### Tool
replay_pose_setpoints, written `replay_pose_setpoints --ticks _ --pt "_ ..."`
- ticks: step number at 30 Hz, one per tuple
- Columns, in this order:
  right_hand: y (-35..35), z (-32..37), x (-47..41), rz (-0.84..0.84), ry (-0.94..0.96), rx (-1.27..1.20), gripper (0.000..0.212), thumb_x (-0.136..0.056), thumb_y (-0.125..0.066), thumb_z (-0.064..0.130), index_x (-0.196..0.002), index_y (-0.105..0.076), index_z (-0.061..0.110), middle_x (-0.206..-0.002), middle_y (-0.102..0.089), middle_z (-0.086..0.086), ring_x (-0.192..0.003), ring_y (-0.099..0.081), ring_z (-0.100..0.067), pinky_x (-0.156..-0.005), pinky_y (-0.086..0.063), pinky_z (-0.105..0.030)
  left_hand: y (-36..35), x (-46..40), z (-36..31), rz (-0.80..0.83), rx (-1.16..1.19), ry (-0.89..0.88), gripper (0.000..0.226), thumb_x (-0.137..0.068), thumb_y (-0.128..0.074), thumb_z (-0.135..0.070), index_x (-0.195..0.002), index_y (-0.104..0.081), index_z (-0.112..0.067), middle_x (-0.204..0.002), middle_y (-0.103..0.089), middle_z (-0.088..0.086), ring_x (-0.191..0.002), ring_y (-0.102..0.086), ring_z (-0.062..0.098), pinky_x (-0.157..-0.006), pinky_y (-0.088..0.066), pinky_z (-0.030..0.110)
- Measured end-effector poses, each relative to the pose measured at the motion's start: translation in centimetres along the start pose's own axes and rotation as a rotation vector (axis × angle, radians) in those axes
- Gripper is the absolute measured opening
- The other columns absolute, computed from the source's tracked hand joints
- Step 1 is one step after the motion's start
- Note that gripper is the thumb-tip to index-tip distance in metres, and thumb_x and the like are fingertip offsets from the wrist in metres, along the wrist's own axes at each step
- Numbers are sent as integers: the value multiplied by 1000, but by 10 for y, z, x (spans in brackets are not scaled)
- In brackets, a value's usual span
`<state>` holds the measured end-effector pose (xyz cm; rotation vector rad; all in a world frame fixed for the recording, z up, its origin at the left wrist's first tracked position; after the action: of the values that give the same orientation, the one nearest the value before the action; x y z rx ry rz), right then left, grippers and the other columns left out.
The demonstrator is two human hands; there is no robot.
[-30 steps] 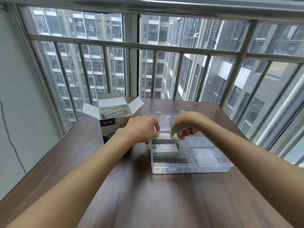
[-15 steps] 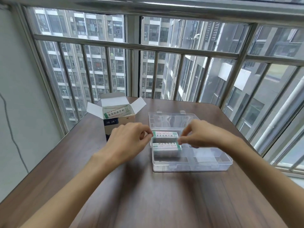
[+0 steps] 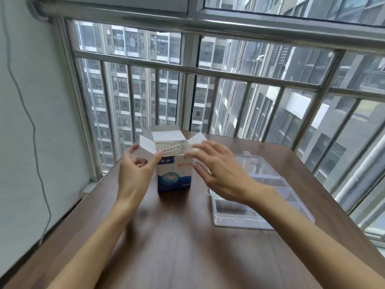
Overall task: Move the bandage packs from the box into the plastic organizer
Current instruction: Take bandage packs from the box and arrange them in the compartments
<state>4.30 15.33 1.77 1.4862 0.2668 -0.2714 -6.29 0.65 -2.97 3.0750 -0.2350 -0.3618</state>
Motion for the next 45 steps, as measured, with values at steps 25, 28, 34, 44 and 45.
replay_pose_setpoints --ticks 25,28,34,44,45 --pt "-1 20 -47 157 57 174 19 -86 -52 21 -72 -62 11 -90 -58 1 -86 -53 -21 -63 -42 -32 -12 11 -2 67 164 -183 23 -99 -50 -26 -93 -70 -36 -74 -68 7 -62 -55 9 -58 -44 31" --pt "-6 12 -43 143 69 61 23 -90 -52 25 -76 -66 13 -92 -61 3 -95 -47 -17 -76 -47 -36 -13 12 -4 86 210 -166 26 -100 -48 -24 -90 -70 -35 -67 -65 -10 -56 -53 3 -52 -41 20" --pt "-9 18 -49 376 11 -7 37 -87 -59 46 -85 -70 11 -84 -66 -7 -85 -53 -20 -72 -46 -35 -12 11 -4 79 183 -192 24 -100 -46 -24 -100 -69 -34 -77 -72 -7 -69 -65 8 -60 -50 23" --pt "-2 27 -46 702 23 -14 39 -95 -51 37 -103 -66 2 -97 -66 -14 -75 -50 -14 -62 -39 -24 -11 5 2 68 167 -144 25 -100 -47 -29 -107 -71 -24 -63 -63 -8 -52 -49 5 -51 -37 25" --pt "-1 28 -44 732 33 -17 37 -95 -52 36 -107 -66 5 -102 -67 -10 -80 -52 -12 -64 -40 -20 -10 5 2 66 164 -145 26 -100 -47 -29 -107 -71 -24 -65 -65 -6 -53 -51 7 -52 -38 26"
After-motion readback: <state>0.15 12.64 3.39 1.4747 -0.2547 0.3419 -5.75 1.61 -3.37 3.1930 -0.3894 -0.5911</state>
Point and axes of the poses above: each hand's wrist, its own x-axis away from the middle knuckle, its own y-axis out of the back of the hand, z = x × y, the point moved 6 cm from there along -x, towards the middle knuckle
